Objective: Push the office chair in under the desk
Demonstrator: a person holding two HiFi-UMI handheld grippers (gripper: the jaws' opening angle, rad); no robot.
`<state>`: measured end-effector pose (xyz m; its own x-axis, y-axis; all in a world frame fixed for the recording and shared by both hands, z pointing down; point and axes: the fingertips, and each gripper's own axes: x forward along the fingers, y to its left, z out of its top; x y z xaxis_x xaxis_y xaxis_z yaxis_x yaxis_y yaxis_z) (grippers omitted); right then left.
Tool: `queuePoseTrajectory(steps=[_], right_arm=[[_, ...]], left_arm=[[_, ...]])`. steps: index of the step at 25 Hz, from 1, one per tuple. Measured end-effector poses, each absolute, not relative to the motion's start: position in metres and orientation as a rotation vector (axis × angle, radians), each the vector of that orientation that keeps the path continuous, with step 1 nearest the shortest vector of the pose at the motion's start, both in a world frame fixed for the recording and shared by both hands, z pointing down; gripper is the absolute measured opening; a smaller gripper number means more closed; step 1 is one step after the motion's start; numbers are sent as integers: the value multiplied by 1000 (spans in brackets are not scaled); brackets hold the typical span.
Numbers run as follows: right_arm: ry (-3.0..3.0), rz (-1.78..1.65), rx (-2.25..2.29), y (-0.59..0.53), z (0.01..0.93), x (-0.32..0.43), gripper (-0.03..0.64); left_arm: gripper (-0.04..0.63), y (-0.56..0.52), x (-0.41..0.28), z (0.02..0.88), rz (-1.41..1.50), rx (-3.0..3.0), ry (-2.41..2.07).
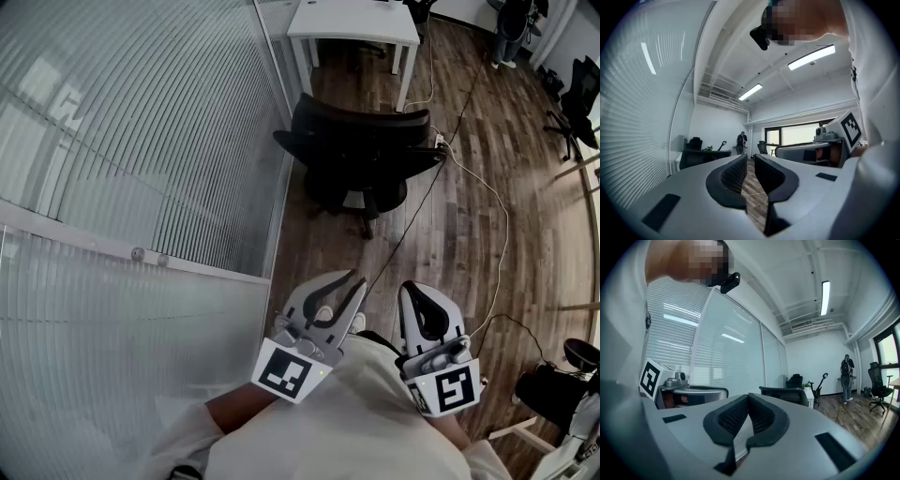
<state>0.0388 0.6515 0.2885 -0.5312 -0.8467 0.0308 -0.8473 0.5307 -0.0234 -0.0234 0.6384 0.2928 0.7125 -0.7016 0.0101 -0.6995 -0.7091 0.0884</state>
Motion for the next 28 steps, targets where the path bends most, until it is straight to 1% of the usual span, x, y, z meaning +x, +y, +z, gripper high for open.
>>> queuePoseTrajectory(steps=[19, 28], right_arm=[[-2783, 105, 1514, 651, 294, 92, 31], [-2815, 89, 1463, 641, 300, 90, 31]], left_arm=[[74, 641, 27, 306, 23, 2818, -1186], [74, 633, 28, 315, 50, 2808, -1226]])
